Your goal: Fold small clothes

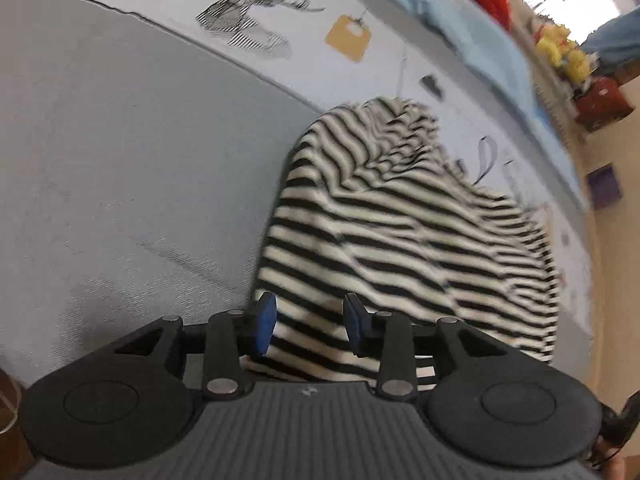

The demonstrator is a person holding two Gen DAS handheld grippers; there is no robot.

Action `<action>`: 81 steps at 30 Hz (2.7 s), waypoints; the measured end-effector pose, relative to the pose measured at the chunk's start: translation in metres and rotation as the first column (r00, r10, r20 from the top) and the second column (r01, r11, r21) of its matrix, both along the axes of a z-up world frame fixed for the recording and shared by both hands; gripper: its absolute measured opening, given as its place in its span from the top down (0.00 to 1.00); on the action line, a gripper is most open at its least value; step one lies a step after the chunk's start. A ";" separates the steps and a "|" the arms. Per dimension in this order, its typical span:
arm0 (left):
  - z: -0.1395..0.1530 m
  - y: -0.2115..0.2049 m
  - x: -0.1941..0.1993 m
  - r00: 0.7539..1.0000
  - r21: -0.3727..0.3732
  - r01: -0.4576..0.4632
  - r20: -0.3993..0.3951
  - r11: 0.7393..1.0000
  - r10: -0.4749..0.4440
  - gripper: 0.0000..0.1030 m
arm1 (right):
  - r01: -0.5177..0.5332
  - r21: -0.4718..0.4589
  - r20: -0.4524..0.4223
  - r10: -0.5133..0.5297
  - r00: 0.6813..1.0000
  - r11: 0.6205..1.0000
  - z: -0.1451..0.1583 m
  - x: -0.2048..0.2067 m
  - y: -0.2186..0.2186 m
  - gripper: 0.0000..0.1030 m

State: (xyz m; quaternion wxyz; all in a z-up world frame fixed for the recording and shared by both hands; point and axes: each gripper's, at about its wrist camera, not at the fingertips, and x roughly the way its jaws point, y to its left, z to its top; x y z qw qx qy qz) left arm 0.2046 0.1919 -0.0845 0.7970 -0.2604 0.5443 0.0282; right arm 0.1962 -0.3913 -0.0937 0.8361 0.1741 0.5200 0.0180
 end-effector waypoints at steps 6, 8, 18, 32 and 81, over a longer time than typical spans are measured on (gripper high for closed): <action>-0.023 -0.005 0.009 0.994 0.069 0.019 -0.106 0.997 -0.012 0.57 | -0.004 -0.031 -0.107 0.001 0.994 1.000 -0.024 0.005 0.004 0.59; -0.032 -0.003 0.010 0.991 0.090 0.026 -0.134 0.996 -0.014 0.51 | 0.007 -0.029 -0.129 -0.010 0.992 1.000 -0.029 0.006 0.003 0.58; -0.039 -0.005 0.014 0.987 0.038 0.106 -0.127 0.994 -0.101 0.87 | 0.041 0.045 -0.154 -0.034 0.988 0.998 -0.040 0.010 0.000 0.78; -0.014 0.024 -0.016 0.996 0.052 0.054 -0.076 0.997 -0.050 0.98 | 0.193 0.226 -0.009 -0.196 0.981 0.955 -0.003 -0.022 -0.047 0.90; -0.020 -0.049 0.117 0.972 0.262 0.081 0.192 0.962 -0.134 0.37 | 0.029 -0.177 0.101 -0.012 0.995 0.984 -0.031 0.095 0.027 0.60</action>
